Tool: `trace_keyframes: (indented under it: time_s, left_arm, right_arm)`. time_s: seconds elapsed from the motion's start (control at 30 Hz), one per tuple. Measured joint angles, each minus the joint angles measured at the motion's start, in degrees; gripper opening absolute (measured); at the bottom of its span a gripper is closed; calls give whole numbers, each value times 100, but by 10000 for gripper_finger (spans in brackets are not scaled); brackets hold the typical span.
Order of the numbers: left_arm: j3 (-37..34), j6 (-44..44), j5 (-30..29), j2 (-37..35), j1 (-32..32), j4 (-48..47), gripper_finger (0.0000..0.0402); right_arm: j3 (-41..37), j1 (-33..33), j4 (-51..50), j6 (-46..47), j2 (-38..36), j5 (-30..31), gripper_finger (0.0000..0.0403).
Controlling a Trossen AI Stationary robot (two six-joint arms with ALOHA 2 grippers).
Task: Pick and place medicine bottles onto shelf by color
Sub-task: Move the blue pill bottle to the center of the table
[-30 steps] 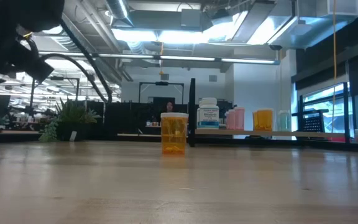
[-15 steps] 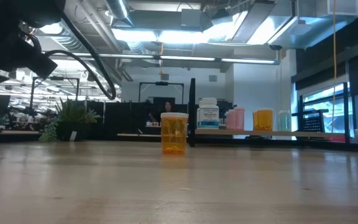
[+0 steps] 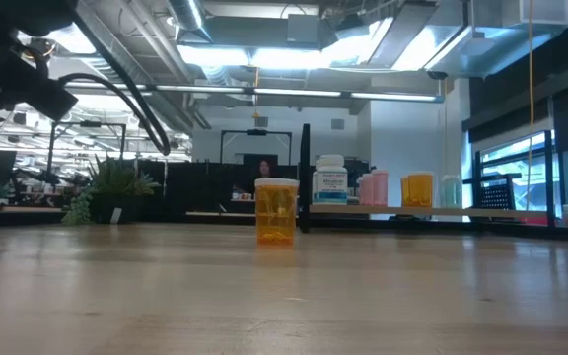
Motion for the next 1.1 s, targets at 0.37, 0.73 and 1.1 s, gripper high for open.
trace_keyframes:
  time_s: [0.37, 0.73, 1.1]
  left_arm:
    - [0, -245, 101, 0, -240, -35, 231]
    - [0, -195, -53, 15, -229, 20, 168]
    - [4, -277, -46, 11, -229, 89, 106]
  right_arm:
    - [0, 0, 0, -2, 0, 0, 252]
    - [0, -1, 0, -1, 0, 0, 252]
    - [0, -2, 0, -2, 0, 0, 252]
